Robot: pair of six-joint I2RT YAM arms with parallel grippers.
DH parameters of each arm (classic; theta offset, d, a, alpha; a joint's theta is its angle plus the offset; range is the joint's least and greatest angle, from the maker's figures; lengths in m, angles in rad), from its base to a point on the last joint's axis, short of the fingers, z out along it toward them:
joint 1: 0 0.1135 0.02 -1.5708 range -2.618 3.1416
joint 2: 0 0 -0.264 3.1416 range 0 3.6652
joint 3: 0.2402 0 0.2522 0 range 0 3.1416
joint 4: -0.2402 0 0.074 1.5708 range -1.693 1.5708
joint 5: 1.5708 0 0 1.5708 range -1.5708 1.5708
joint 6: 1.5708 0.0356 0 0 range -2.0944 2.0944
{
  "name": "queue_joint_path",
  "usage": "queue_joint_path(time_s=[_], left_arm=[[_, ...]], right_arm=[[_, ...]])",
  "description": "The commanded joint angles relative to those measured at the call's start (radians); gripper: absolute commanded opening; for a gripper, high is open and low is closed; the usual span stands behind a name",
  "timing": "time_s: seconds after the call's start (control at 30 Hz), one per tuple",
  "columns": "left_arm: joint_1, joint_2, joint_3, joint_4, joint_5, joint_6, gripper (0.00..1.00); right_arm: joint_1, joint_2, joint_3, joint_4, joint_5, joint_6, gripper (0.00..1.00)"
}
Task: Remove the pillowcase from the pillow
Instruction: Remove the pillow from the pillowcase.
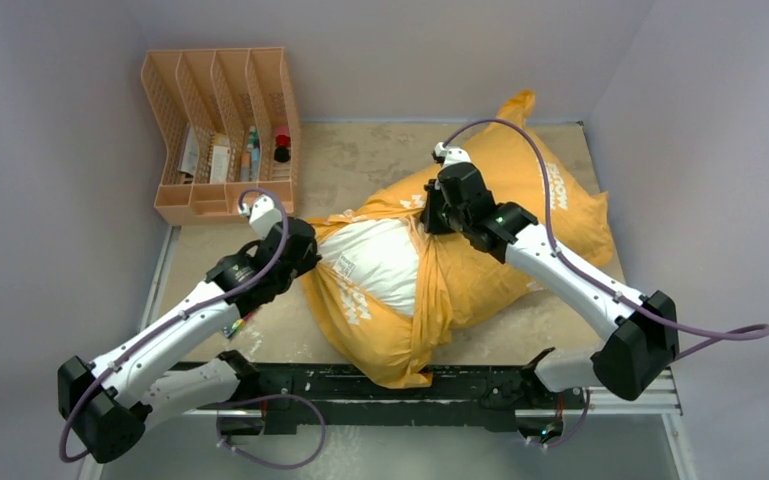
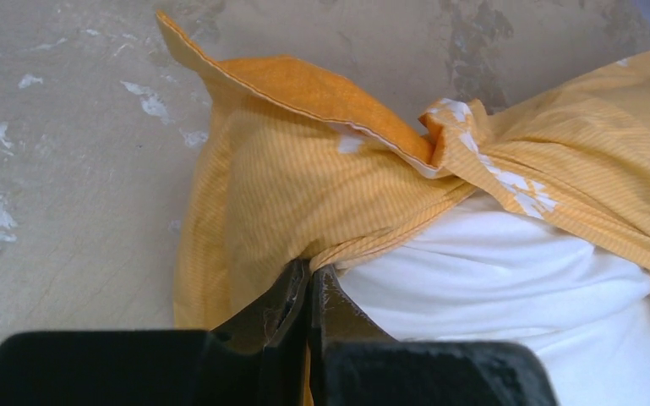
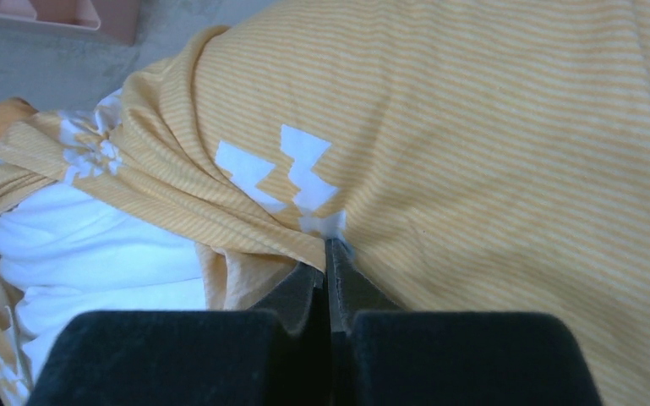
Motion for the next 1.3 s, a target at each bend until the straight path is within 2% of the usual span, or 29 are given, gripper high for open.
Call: queue_joint_path(time_s=[0.0,0.13,0.23,0.3,0.37,0.47,0.5,0.53,0.57,0.63,0.67,0.77,0.83,0.87,1.07,1.17,1.2,1.27], left_arm=[[0.081,0.014,-0.113,-0.215,-0.255,-0.048,0.0],[0.081,0.057,-0.204,-0.018,-0.086,-0.015,0.0],[0.081,0.009,-0.253,0.125,0.012,0.012,0.0],[0.081,-0.031,-0.27,0.177,0.044,0.023,0.0],[0.081,-0.048,-0.265,0.194,0.064,0.037,0.0],[0.081,-0.038,-0.245,0.175,0.081,0.05,0.0],[0.08,-0.033,-0.24,0.166,0.086,0.054,0.0],[0.081,-0.029,-0.236,0.161,0.092,0.057,0.0],[0.081,-0.027,-0.232,0.155,0.103,0.06,0.0],[0.08,-0.028,-0.232,0.152,0.112,0.065,0.0],[0.08,-0.031,-0.232,0.153,0.113,0.065,0.0],[0.08,-0.033,-0.222,0.15,0.11,0.076,0.0],[0.081,-0.023,-0.205,0.13,0.09,0.077,0.0],[0.081,-0.017,-0.196,0.113,0.07,0.074,0.0],[0.082,0.016,-0.14,0.146,0.023,0.132,0.0],[0.086,0.092,-0.045,0.125,-0.011,0.183,0.0],[0.095,0.112,-0.021,0.125,-0.019,0.197,0.0],[0.134,0.141,0.012,0.145,-0.011,0.232,0.0]], right_arm=[[-0.064,-0.005,0.03,-0.159,0.166,-0.04,0.0],[-0.063,-0.064,0.025,-0.067,0.001,-0.131,0.0],[-0.062,-0.114,0.031,-0.01,-0.282,-0.199,0.0],[-0.06,-0.119,0.053,-0.019,-0.412,-0.2,0.0],[-0.046,-0.119,0.074,-0.047,-0.47,-0.195,0.03],[0.008,-0.124,0.08,-0.093,-0.452,-0.187,0.18],[0.035,-0.126,0.077,-0.113,-0.411,-0.178,0.27],[0.067,-0.13,0.072,-0.128,-0.368,-0.164,0.42],[0.109,-0.137,0.067,-0.147,-0.316,-0.145,0.5],[0.157,-0.153,0.052,-0.165,-0.302,-0.11,0.58],[0.178,-0.164,0.045,-0.169,-0.306,-0.087,0.66],[0.256,-0.221,0.006,-0.175,-0.233,0.002,0.67],[0.315,-0.239,-0.011,-0.23,-0.129,0.069,0.87],[0.346,-0.245,-0.02,-0.259,-0.082,0.098,0.92],[0.506,-0.232,-0.125,-0.302,0.009,0.221,0.93],[0.537,-0.174,-0.127,-0.353,0.128,0.264,0.87],[0.539,-0.151,-0.114,-0.398,0.189,0.304,0.81],[0.539,-0.12,-0.089,-0.486,0.34,0.429,0.57]])
